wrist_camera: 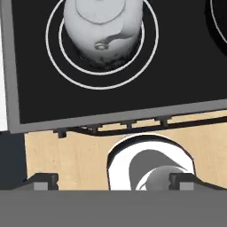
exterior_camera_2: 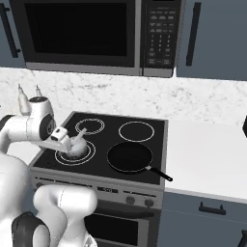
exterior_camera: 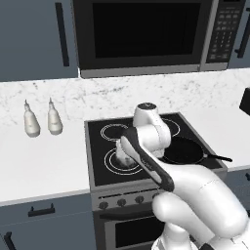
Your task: Pick the kettle from the counter and place it on a stove burner. Then turn the burner on.
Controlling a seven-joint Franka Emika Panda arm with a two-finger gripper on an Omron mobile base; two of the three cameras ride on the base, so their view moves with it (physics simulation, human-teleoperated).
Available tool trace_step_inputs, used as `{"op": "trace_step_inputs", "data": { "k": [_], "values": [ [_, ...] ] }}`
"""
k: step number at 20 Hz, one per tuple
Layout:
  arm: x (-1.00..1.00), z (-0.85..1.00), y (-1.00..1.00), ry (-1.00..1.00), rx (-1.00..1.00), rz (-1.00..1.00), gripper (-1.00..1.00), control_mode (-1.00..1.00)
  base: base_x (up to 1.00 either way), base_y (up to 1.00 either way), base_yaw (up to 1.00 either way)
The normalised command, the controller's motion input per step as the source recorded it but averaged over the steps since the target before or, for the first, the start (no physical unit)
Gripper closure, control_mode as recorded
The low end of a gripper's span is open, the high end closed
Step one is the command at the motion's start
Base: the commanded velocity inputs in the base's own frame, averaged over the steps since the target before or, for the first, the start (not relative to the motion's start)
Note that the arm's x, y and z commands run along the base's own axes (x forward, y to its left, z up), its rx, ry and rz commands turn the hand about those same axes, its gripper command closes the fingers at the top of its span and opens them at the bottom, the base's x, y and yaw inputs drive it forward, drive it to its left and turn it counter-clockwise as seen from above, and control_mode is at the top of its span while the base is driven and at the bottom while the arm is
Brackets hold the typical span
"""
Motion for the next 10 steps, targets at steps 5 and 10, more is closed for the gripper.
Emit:
{"op": "trace_step_inputs", "data": {
  "k": [5, 10],
  "values": [
    [-0.58, 0.0, 0.73, -0.13, -0.02, 0.0, -1.0, -1.0, 0.0, 0.0, 0.0],
    [-0.45, 0.0, 0.52, -0.19, 0.0, 0.0, -1.0, -1.0, 0.0, 0.0, 0.0]
  ]
}}
